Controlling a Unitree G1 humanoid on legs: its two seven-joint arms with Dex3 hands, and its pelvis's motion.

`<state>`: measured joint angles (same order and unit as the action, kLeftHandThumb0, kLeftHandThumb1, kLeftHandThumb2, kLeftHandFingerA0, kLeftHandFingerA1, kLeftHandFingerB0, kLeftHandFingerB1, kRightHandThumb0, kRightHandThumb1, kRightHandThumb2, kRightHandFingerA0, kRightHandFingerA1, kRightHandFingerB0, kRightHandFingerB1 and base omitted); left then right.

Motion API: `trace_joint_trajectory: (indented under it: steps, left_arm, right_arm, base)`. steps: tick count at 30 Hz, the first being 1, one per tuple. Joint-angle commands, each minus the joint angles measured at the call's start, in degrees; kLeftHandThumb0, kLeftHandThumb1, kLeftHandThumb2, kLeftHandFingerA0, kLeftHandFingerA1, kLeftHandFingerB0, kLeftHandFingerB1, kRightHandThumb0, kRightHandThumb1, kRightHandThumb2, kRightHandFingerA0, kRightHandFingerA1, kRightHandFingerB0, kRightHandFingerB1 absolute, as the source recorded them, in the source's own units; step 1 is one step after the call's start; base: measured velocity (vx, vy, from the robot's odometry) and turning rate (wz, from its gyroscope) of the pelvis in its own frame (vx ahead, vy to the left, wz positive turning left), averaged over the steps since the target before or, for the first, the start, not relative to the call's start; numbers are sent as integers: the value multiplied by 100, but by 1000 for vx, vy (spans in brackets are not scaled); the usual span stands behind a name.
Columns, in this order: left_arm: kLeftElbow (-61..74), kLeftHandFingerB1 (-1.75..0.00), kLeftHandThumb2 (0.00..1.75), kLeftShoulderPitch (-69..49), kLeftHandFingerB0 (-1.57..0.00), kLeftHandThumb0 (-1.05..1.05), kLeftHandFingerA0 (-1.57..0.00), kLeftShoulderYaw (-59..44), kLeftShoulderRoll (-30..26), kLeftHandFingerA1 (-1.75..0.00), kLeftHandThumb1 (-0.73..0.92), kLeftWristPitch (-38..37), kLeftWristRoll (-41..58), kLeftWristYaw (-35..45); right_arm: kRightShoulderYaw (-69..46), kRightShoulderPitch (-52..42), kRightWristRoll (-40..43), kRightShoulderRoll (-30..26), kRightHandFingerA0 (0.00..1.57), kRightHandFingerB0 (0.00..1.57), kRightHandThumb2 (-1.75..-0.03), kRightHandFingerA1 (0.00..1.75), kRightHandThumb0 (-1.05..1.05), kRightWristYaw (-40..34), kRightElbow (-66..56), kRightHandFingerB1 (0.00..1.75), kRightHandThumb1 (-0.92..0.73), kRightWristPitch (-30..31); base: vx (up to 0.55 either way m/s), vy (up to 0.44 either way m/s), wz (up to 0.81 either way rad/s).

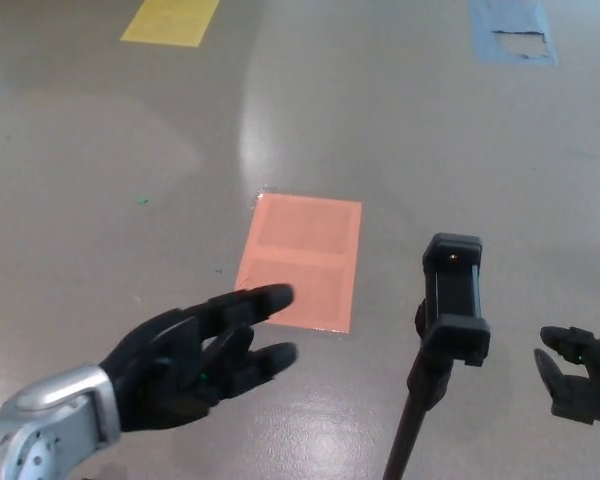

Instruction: The robot uses its left hand to grab the top of a phone stand kept on the floor and rotates it anti-clockwise

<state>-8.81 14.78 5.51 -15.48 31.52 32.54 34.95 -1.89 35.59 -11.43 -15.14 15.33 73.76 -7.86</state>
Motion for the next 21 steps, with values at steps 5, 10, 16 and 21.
trace_joint_trajectory:
  steps: [5, 10, 16, 21]
  left_arm:
    - [-2478, -16, 86, -508, -2, -75, -1, -41, -889, -24, 49, -3561, -2272, -1215]
    - [-3174, -21, 62, -672, -8, -68, -17, -373, -961, -32, 67, -3591, -2134, -1753]
    - [-4003, -36, 79, -634, -10, -67, -18, 15, -1306, -41, 54, -4074, -2691, -2416]
    - [-4381, -37, 76, -396, -18, -64, -24, 370, -1534, -42, 53, -4190, -3055, -2666]
  right_arm:
    - [-497, -686, 530, -188, 1, 0, -105, 23, -83, -88, 36, 11, -75, -286]
    - [-412, -821, 429, -133, 3, 2, -106, 27, -85, -55, 3, 10, -76, -396]
    - [-243, -997, 248, -145, 0, 0, -104, 13, -84, -33, 23, 10, -73, -473]
    - [-174, -921, 187, -139, 6, 1, -77, 37, -51, -23, 16, 12, -64, -309]
  base:
    - [0, 0, 0]
    - [0, 0, 0]
    - [0, 0, 0]
    - [0, 0, 0]
